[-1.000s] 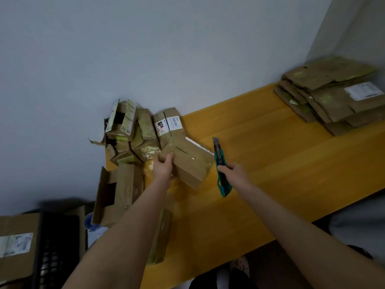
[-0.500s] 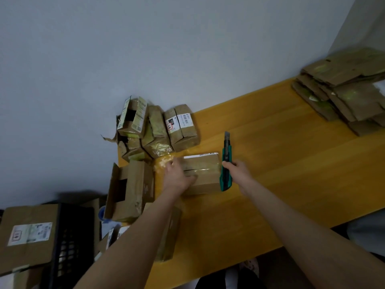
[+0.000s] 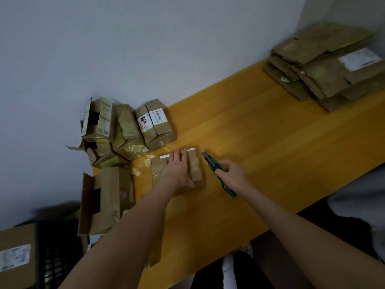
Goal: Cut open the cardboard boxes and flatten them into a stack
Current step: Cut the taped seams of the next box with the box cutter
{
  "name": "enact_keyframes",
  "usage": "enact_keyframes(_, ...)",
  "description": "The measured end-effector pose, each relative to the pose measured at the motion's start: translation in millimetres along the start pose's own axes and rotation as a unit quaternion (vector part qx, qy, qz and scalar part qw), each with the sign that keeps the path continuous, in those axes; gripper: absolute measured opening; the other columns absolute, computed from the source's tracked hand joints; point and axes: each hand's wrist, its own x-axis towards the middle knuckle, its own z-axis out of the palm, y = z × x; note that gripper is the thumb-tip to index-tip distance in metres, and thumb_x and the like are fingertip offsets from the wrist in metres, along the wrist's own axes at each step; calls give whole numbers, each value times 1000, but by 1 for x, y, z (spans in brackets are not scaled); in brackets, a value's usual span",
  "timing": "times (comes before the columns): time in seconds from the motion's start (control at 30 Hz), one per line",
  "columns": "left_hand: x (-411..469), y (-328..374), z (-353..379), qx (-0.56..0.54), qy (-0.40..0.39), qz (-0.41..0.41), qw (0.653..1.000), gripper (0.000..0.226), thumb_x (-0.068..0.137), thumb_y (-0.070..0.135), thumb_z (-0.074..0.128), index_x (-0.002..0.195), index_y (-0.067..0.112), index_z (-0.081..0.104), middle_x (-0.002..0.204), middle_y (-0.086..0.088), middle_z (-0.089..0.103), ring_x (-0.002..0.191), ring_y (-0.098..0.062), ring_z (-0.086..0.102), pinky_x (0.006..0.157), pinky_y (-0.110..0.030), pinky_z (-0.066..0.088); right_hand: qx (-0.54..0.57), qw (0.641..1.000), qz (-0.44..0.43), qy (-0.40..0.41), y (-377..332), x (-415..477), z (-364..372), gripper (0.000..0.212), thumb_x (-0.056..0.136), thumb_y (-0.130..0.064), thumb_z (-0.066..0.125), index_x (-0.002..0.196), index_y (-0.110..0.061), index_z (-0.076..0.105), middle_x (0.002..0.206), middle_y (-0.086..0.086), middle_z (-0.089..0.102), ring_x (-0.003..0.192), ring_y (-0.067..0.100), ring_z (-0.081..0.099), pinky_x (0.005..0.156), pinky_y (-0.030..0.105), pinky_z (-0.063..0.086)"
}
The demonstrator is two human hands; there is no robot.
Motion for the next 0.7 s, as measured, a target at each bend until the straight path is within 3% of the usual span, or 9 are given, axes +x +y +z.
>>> enact_keyframes(0.27, -8, 5, 4, -4, 25, 0, 1000, 131, 67, 52, 81, 153, 11, -10, 160, -10, -2, 148, -31, -3, 120, -45, 13, -91, 994, -44, -37, 3, -5, -12, 45, 89, -36, 59, 134, -39, 52, 95, -8, 69, 74, 12, 64, 61, 33, 56)
enact_keyframes(0.43, -9, 7, 6, -2, 39, -7, 999, 131, 67, 54, 80, 153, 12, -9, 160, -11, -1, 148, -31, -2, 121, -45, 12, -133, 986, -64, -71, 7, -8, -21, 50, 89, -35, 60, 137, -40, 48, 107, -15, 68, 65, 3, 59, 46, 21, 44)
enact_keyframes(0.57, -8, 7, 6, 0, 33, -12, 999, 133, 66, 55, 81, 153, 13, -10, 160, -11, -1, 148, -32, -2, 120, -45, 14, -147, 982, -70, -94, 7, -11, -26, 51, 88, -33, 61, 137, -38, 48, 92, -18, 63, 64, 2, 58, 51, 24, 51)
enact_keyframes(0.7, -8, 7, 7, 2, 36, -17, 999, 134, 64, 56, 81, 153, 14, -10, 161, -10, -1, 148, -32, -1, 118, -45, 15, -141, 979, -74, -123, 8, -16, -31, 51, 87, -29, 61, 136, -34, 49, 96, -14, 64, 77, 10, 65, 69, 35, 60)
